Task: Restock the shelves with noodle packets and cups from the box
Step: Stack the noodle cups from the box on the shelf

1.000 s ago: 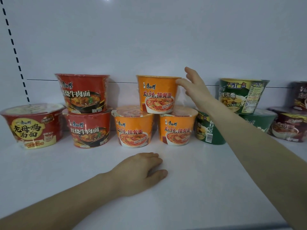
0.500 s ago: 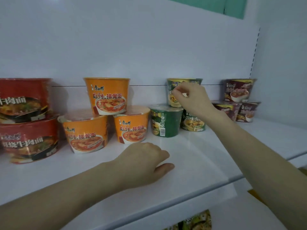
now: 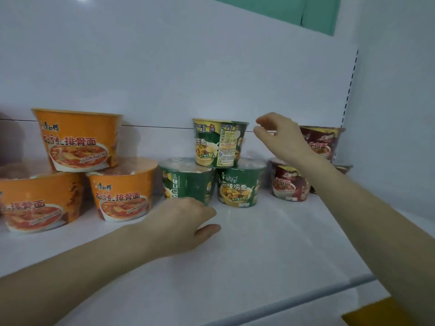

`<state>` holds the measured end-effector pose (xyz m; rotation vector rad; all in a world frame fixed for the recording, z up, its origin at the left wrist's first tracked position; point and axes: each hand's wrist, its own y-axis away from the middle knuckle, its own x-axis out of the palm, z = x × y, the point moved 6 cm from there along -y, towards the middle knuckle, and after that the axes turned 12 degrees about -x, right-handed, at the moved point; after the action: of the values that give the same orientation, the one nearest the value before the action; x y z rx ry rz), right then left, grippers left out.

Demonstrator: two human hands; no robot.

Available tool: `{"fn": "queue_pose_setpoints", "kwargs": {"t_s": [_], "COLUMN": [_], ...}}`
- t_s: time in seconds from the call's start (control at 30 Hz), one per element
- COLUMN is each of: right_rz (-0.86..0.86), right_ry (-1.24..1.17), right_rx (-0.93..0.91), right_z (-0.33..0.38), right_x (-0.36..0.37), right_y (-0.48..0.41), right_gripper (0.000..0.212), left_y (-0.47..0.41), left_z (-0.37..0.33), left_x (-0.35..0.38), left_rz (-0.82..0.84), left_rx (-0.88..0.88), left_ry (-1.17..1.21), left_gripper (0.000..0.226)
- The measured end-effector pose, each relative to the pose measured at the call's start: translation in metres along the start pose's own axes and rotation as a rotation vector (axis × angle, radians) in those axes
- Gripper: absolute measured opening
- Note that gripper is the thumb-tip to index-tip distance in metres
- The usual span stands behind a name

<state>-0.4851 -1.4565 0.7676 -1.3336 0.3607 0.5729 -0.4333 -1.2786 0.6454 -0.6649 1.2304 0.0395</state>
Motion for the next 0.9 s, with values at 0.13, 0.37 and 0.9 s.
{"fn": "queue_pose_setpoints", "kwargs": {"t_s": [0.13, 0.37, 0.9], "right_rz": [0.126, 0.268, -0.028], "right_ry": [-0.096, -0.296, -0.295], "right_rx": [-0.072, -0.082, -0.125], "right_z": [-0.011, -0.026, -0.031], "right_x": [0.02, 0.059, 0.031], "right_y": [-0.022, -0.038, -0.046], "right_gripper": [0.052, 0.077, 0.054], "left_y": [-0.015, -0.038, -0.062], "left_z": [0.011, 0.049, 0.053], "left_x": [-0.008, -0.021, -0.01], "left_rz": [-0.057, -0.213, -0.259], "left_rx": [-0.116, -0.301, -0.225], "left_ry": [0.017, -0.124, -0.047], "left_gripper": [0.062, 0.02, 0.034]}}
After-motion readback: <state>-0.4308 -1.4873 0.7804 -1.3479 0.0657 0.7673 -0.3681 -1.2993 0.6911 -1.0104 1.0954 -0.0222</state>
